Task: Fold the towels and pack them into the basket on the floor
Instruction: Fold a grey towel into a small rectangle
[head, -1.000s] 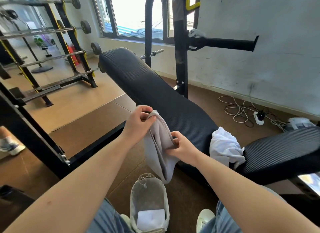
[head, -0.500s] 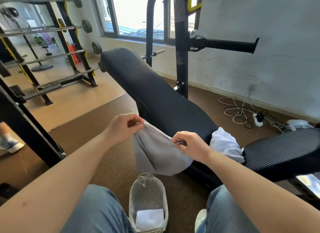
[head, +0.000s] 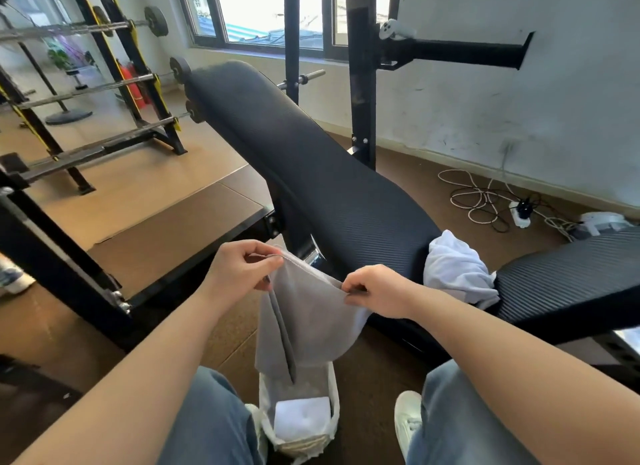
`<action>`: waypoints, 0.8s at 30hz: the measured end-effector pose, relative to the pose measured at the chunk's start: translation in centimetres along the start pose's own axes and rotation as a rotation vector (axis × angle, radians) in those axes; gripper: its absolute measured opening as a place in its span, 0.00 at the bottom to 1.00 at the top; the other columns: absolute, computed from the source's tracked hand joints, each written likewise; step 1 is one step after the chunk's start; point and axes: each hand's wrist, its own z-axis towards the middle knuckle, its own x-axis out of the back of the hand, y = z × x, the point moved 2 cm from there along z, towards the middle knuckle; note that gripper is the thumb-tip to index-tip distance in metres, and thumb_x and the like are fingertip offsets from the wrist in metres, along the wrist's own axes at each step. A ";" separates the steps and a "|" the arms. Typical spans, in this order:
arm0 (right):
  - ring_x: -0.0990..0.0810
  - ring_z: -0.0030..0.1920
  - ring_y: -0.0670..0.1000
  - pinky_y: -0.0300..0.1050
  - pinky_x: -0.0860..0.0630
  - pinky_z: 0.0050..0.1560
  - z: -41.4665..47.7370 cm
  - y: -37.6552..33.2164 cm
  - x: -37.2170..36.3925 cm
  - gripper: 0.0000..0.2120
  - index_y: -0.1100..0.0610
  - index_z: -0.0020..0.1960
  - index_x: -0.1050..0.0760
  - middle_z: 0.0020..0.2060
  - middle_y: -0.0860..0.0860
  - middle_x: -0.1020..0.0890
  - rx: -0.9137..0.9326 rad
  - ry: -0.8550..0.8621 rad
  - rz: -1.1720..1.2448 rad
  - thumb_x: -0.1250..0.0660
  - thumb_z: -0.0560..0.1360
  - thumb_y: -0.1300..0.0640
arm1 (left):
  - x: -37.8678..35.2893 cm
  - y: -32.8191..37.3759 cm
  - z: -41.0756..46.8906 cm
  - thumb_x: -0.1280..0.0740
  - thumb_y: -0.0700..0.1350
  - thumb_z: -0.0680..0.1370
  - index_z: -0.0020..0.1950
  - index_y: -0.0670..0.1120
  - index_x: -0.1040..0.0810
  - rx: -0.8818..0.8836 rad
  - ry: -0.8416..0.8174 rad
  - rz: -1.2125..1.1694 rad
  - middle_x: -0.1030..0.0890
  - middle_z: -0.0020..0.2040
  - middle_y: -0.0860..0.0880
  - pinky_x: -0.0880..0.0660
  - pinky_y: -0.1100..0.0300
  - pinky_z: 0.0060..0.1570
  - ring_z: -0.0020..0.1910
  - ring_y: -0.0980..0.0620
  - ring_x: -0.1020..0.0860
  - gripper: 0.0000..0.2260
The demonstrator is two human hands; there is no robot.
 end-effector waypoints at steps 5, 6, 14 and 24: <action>0.24 0.51 0.46 0.41 0.28 0.53 1.0 0.4 -0.7 0.09 0.48 0.59 0.17 0.50 0.43 0.23 -0.011 -0.080 -0.004 0.33 0.83 0.53 | -0.9 -2.0 0.6 0.25 0.39 0.76 0.49 0.42 0.14 0.088 0.093 -0.181 0.15 0.46 0.43 0.17 0.60 0.44 0.45 0.48 0.14 0.03; 0.25 0.51 0.45 0.39 0.29 0.53 1.1 0.5 -1.3 0.10 0.48 0.61 0.17 0.50 0.43 0.23 -0.019 -0.103 0.006 0.34 0.83 0.53 | -1.0 -2.4 0.7 0.25 0.39 0.77 0.50 0.42 0.14 0.093 0.099 -0.183 0.15 0.47 0.43 0.16 0.58 0.46 0.45 0.48 0.14 0.03; 0.18 0.50 0.51 0.43 0.21 0.53 1.2 1.5 -7.4 0.14 0.53 0.65 0.20 0.53 0.49 0.17 -0.213 -0.365 -0.065 0.32 0.81 0.52 | -1.7 -3.3 2.1 0.26 0.44 0.78 0.53 0.46 0.15 0.088 0.146 -0.155 0.15 0.48 0.46 0.16 0.56 0.45 0.45 0.48 0.14 0.05; 0.22 0.47 0.48 0.36 0.28 0.44 0.0 5.5 -3.3 0.10 0.45 0.48 0.21 0.45 0.43 0.23 -0.326 -0.142 -0.084 0.31 0.76 0.61 | 1.4 -6.3 4.1 0.24 0.43 0.76 0.50 0.49 0.13 0.180 0.057 0.026 0.14 0.47 0.49 0.16 0.50 0.49 0.45 0.49 0.14 0.05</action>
